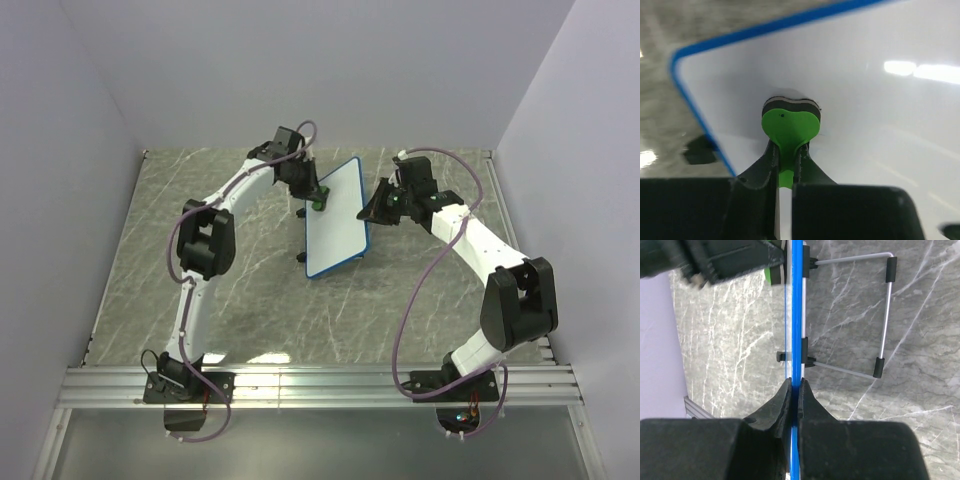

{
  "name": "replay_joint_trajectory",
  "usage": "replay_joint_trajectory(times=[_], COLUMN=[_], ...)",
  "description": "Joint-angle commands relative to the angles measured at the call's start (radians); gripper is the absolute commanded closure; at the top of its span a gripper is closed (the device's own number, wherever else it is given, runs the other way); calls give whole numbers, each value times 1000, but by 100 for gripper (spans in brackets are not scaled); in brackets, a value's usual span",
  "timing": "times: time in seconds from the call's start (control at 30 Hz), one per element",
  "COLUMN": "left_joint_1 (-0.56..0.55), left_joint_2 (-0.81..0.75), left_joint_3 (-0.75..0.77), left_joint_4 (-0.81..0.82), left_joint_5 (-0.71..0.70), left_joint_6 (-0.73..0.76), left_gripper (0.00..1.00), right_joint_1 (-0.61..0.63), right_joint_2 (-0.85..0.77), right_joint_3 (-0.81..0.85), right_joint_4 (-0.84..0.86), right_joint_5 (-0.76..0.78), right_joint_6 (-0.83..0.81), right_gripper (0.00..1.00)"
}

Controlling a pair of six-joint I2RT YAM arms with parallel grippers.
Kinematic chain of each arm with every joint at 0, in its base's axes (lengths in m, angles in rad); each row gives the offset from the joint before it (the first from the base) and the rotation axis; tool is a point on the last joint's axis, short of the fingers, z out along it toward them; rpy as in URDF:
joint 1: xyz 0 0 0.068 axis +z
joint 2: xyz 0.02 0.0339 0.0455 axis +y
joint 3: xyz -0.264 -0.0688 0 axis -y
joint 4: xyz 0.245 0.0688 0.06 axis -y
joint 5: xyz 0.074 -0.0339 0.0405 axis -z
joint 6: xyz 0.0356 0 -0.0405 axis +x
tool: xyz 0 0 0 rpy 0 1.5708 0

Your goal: Erase the whiteboard

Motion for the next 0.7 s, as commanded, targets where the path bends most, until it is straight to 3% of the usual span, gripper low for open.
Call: replay_joint_trajectory(times=[0.0, 0.2, 0.47, 0.67], left_joint_1=[29, 22, -95, -118], left_joint_2=[35, -3, -106, -154], left_joint_3=[-23, -118, -92, -115], left_joint_4=[-47, -5, 7, 56], left_joint_5=[-51, -19, 30, 78], left_joint_6=[-4, 22, 19, -7], left_gripper=[100, 100, 100, 100], right_joint_1=[23, 23, 27, 32], right_joint_2=[-39, -31, -10, -2], right_joint_3=[-21, -21, -12, -10], right_joint_4=[6, 17, 30, 37], right_joint_5=[-43, -45, -49, -51], right_joint_6=[-16, -7, 3, 6], right_gripper=[100, 100, 100, 100])
